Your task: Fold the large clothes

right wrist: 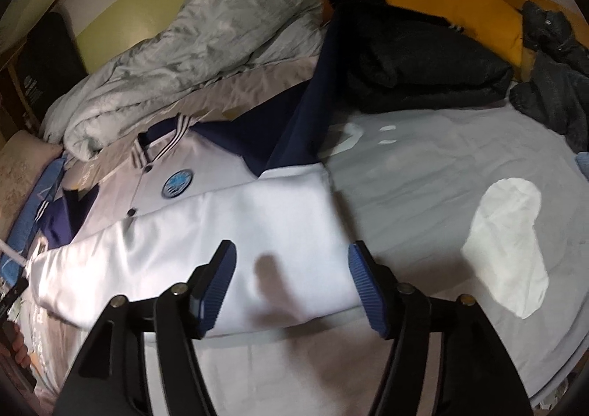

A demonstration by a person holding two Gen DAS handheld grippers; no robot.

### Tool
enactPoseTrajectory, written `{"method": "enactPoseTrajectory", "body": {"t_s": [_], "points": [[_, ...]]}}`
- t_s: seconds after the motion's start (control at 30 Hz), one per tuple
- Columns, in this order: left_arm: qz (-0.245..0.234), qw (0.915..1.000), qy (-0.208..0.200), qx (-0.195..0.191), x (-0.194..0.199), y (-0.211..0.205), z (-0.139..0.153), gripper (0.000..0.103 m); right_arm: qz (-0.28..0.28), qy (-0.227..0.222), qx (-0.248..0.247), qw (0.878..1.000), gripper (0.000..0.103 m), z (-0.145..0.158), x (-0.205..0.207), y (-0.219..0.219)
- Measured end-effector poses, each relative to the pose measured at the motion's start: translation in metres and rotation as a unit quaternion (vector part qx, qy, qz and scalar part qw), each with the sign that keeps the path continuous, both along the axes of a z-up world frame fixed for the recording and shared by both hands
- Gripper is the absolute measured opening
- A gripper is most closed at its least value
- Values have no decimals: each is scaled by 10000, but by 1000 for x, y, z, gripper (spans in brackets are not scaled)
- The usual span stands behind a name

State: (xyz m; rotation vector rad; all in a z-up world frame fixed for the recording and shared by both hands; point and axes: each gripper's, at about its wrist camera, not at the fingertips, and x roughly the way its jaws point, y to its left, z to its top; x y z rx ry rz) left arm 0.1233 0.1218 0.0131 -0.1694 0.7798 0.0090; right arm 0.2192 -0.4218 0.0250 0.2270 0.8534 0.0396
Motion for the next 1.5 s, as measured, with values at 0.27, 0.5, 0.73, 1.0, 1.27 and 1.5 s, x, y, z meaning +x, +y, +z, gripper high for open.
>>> {"method": "enactPoseTrajectory", "body": {"t_s": [0.27, 0.5, 0.73, 1.0, 1.27, 1.5], "points": [[138, 9993, 330, -79, 9, 2, -23, 103, -200, 440, 119, 9988, 34, -24, 27, -13], [129, 9999, 70, 16, 2, 0, -15, 103, 304, -1028, -595, 9925, 4, 23, 5, 18], [176, 9997, 179, 16, 5, 1, -18, 103, -224, 652, -562, 9960, 6, -55, 53, 2], [118, 9998, -87, 154, 1, -3, -12, 103, 199, -673, -604, 9957, 60, 4, 16, 25], [71, 9983, -378, 447, -6, -18, -5, 103, 1395, 210, -321, 9895, 73, -36, 13, 73], [-61, 9903, -975, 985, -20, -37, 8, 102, 1321, 429, -670, 9880, 77, -51, 19, 78]]}}
